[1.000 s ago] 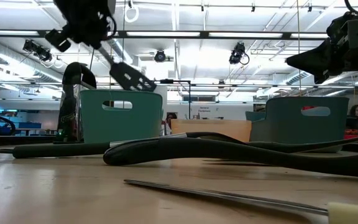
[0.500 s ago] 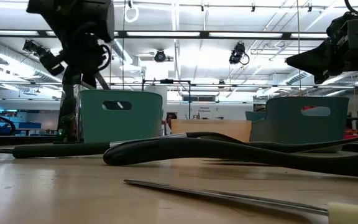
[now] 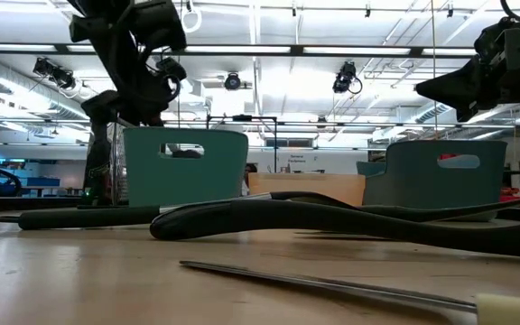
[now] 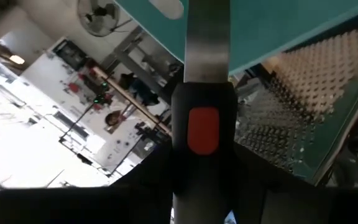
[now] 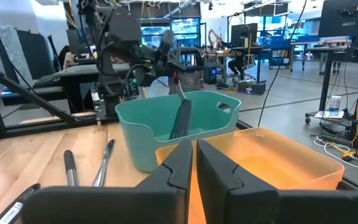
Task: Pick & Place Kitchen Items
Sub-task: Put the bottom black spatula into the light green bin, then put the yellow table knife into the orange bin
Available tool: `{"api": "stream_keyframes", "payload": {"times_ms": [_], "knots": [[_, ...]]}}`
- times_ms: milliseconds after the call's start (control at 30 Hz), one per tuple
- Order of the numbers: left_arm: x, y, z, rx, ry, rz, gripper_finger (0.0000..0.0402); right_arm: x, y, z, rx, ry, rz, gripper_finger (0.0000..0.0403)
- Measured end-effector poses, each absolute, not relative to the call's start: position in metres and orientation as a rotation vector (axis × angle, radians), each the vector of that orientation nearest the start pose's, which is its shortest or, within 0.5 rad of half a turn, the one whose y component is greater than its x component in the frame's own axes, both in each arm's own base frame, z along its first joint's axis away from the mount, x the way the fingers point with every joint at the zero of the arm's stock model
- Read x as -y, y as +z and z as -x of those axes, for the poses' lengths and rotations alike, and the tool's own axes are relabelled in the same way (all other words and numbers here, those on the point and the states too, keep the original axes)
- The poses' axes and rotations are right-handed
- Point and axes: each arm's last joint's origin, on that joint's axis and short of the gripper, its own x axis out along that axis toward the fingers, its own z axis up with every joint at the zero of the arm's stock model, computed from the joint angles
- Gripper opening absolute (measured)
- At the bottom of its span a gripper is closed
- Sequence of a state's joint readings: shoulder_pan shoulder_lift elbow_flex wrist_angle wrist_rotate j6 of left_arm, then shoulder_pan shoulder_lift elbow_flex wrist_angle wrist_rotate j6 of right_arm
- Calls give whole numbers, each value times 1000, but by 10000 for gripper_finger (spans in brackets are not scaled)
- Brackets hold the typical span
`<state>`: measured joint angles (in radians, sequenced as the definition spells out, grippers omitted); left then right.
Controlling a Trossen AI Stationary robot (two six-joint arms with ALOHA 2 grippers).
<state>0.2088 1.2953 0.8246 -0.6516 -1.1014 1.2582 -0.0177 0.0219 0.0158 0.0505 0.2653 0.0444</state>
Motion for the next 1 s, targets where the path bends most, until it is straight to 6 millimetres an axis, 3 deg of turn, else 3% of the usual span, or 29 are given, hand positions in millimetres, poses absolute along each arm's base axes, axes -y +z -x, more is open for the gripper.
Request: {"api": "stream_keyframes", "payload": {"times_ms": [233, 433, 633, 867, 1000], "knots": [[-93, 227, -215, -1785, 253, -1440, 116, 9, 172, -97, 49, -282, -45, 32], [-96, 227, -218, -1724, 223, -1420, 116, 9, 172, -97, 49, -282, -42, 32], [-96, 227, -218, -1705, 220, -1402, 185, 9, 172, -97, 48, -282, -39, 32], [-94, 232, -217, -1782, 383, -1433, 208, 9, 172, -97, 49, -282, -39, 32], [-80, 254, -216, -1694, 475, -1432, 202, 9, 172, -97, 48, -282, -39, 32]]}}
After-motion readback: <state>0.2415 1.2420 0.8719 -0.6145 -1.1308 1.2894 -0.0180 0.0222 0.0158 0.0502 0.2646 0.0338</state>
